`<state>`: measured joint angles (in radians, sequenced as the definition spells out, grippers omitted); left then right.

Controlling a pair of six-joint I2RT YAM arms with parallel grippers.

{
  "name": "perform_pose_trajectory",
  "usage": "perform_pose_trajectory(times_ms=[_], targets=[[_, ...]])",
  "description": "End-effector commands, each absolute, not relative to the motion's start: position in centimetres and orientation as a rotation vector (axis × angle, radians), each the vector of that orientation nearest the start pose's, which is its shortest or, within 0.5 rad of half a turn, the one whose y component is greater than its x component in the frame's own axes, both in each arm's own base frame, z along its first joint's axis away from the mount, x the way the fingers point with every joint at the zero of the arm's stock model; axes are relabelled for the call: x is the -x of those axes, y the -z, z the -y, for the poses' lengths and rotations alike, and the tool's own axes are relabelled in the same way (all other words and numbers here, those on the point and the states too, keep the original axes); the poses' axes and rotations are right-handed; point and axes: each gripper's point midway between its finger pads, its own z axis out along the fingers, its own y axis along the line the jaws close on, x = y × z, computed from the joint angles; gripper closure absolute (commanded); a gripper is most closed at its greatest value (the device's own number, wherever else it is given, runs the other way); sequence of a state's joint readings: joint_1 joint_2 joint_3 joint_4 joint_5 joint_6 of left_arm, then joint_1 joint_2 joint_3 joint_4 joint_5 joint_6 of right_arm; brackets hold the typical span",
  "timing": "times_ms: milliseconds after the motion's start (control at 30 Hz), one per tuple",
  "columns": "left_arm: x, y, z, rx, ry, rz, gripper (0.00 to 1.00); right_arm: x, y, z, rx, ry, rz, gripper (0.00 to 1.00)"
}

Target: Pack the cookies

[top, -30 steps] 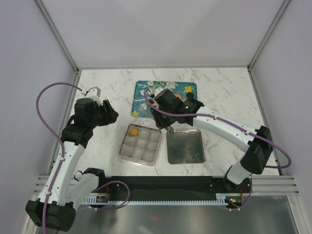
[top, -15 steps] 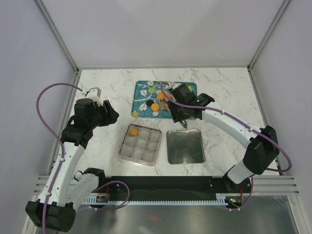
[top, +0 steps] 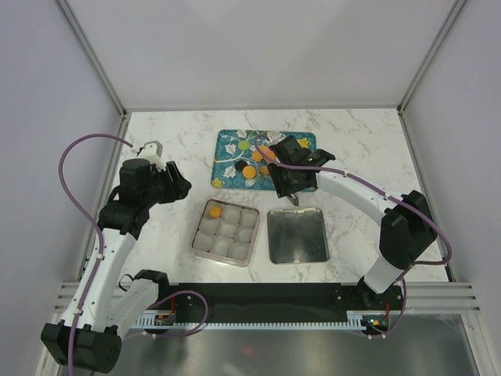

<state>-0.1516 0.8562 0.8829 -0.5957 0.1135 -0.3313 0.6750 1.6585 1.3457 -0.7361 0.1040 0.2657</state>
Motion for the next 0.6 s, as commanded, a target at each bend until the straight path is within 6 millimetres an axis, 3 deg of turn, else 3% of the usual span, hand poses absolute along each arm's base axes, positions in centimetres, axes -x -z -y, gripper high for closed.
perform_pose_trajectory(times_ms=[0,567], targets=[[-27.2,-22.0,7.7,0.102,0.419,-2.122,0.41,-32.0,-12.5,-24.2,0.498,-0.236,-2.537,0.46],[-27.3,-21.9,7.7,0.103,0.418,-2.127,0.41,-32.8,-11.2,-25.1,0.520,-0.244,-2.557,0.50]])
